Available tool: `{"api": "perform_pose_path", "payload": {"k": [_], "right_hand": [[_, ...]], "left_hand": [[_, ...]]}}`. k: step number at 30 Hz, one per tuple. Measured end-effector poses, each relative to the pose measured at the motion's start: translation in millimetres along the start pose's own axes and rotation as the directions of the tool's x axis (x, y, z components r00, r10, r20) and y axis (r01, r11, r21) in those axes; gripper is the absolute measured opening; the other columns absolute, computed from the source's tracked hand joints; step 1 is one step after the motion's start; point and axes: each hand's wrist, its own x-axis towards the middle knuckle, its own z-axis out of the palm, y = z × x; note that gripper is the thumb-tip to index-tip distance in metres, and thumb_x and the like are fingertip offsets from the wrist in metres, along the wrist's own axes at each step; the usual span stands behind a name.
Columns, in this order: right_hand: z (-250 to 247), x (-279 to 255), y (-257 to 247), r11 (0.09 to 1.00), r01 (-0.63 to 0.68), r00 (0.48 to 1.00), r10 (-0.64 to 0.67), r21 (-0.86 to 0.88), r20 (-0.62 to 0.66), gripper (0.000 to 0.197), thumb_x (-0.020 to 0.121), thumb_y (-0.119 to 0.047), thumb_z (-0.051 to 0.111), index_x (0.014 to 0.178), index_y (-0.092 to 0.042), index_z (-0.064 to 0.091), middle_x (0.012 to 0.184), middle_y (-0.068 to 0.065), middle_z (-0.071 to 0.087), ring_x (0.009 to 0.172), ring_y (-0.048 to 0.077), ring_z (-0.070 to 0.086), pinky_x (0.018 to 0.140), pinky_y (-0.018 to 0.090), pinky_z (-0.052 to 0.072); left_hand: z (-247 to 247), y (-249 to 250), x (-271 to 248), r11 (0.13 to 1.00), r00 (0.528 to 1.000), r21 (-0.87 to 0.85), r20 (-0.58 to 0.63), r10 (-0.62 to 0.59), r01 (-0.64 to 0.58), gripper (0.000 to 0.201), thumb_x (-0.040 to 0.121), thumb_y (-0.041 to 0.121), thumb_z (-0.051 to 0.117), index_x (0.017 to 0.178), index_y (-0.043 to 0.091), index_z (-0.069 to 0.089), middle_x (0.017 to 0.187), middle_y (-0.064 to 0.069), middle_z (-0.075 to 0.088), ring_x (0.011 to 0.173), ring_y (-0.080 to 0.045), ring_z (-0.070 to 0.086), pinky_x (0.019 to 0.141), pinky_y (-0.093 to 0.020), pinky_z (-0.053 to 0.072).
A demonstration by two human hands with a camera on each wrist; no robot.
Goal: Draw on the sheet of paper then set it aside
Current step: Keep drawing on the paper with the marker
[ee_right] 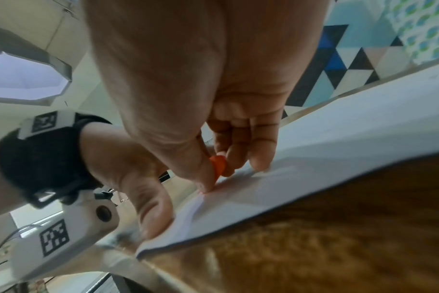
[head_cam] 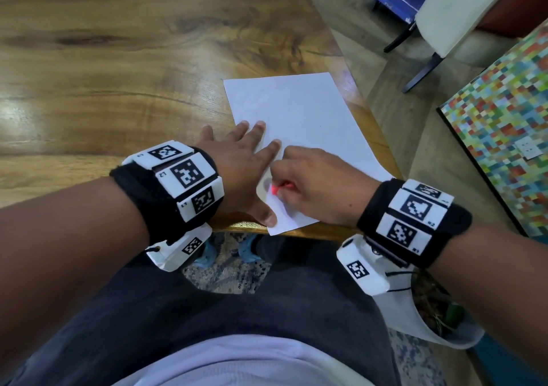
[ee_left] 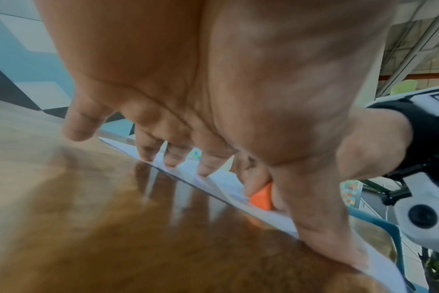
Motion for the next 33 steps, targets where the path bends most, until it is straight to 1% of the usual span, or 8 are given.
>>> {"api": "perform_pose_path", "payload": {"k": [3,8,15,20,22,25,29,33], "right_hand": [[-4,8,6,1.000,-0.030,0.999,0.030,-0.002,-0.027,0.012,0.092,-0.026,0.056,0.098,-0.022,0.066,0.092,-0.006,0.049,0.090,0.021,0.056,0.077,0.040,0.048],[-15,30,40,0.956,-0.293,0.952,0.289,-0.026,-0.105,0.011,0.095,-0.029,0.053,0.092,-0.020,0.060,0.098,0.004,0.053,0.093,0.027,0.055,0.081,0.041,0.048],[0,-8,-2,0.998,0.063,0.997,-0.063,-0.013,0.040,0.013,0.092,-0.025,0.056,0.099,-0.020,0.065,0.105,-0.004,0.053,0.092,0.017,0.053,0.077,0.038,0.047],[-12,-4,42,0.968,-0.249,0.967,0.248,-0.011,-0.057,0.010,0.094,-0.030,0.053,0.092,-0.025,0.061,0.094,-0.002,0.053,0.091,0.021,0.055,0.081,0.040,0.048],[-14,-5,56,0.953,-0.302,0.951,0.300,-0.015,-0.082,0.009,0.094,-0.030,0.055,0.089,-0.025,0.061,0.092,-0.003,0.053,0.090,0.021,0.056,0.080,0.039,0.049],[-11,-13,45,0.972,-0.235,0.971,0.233,-0.028,-0.050,0.009,0.093,-0.028,0.054,0.093,-0.026,0.062,0.096,-0.004,0.052,0.090,0.019,0.055,0.077,0.036,0.047],[-1,-24,20,0.999,0.006,0.998,-0.004,-0.039,0.069,0.011,0.093,-0.030,0.053,0.097,-0.026,0.063,0.097,-0.008,0.047,0.092,0.017,0.052,0.079,0.036,0.046],[-9,-22,40,0.992,-0.123,0.992,0.124,-0.014,0.031,0.010,0.091,-0.027,0.055,0.095,-0.029,0.064,0.094,-0.009,0.049,0.090,0.015,0.055,0.081,0.035,0.048]], "left_hand": [[-1,1,0,1.000,1.000,-0.007,-0.003,0.004,-0.004,0.136,0.063,0.093,0.059,0.160,0.031,-0.014,0.167,-0.005,-0.024,0.156,-0.027,-0.015,0.118,-0.068,0.013],[0,2,1,0.999,1.000,0.033,-0.014,-0.006,0.007,0.136,0.061,0.095,0.056,0.160,0.032,-0.014,0.168,-0.006,-0.023,0.156,-0.028,-0.012,0.117,-0.071,0.012],[-1,4,3,1.000,1.000,0.010,0.018,0.004,-0.004,0.129,0.060,0.094,0.059,0.155,0.048,-0.016,0.167,-0.009,-0.025,0.156,-0.032,-0.014,0.112,-0.076,0.010],[-2,4,1,1.000,1.000,0.017,0.008,0.010,-0.010,0.118,0.059,0.096,0.056,0.148,0.063,-0.015,0.167,-0.009,-0.023,0.156,-0.033,-0.013,0.111,-0.074,0.014],[-2,4,0,1.000,1.000,0.015,0.004,0.007,-0.007,0.115,0.061,0.097,0.053,0.147,0.064,-0.015,0.167,-0.008,-0.024,0.156,-0.032,-0.013,0.111,-0.073,0.013],[-1,7,1,1.000,1.000,0.000,-0.009,-0.002,0.002,0.105,0.067,0.098,0.043,0.148,0.062,-0.013,0.167,-0.008,-0.024,0.156,-0.033,-0.013,0.114,-0.073,0.014],[3,8,3,1.000,0.999,0.015,-0.052,-0.004,0.005,0.103,0.068,0.097,0.041,0.149,0.060,-0.011,0.168,-0.011,-0.019,0.156,-0.036,-0.009,0.112,-0.072,0.019],[2,10,2,1.000,0.998,0.015,-0.068,-0.003,0.004,0.103,0.068,0.097,0.045,0.148,0.062,-0.010,0.168,-0.011,-0.017,0.156,-0.037,-0.007,0.111,-0.073,0.020]]}}
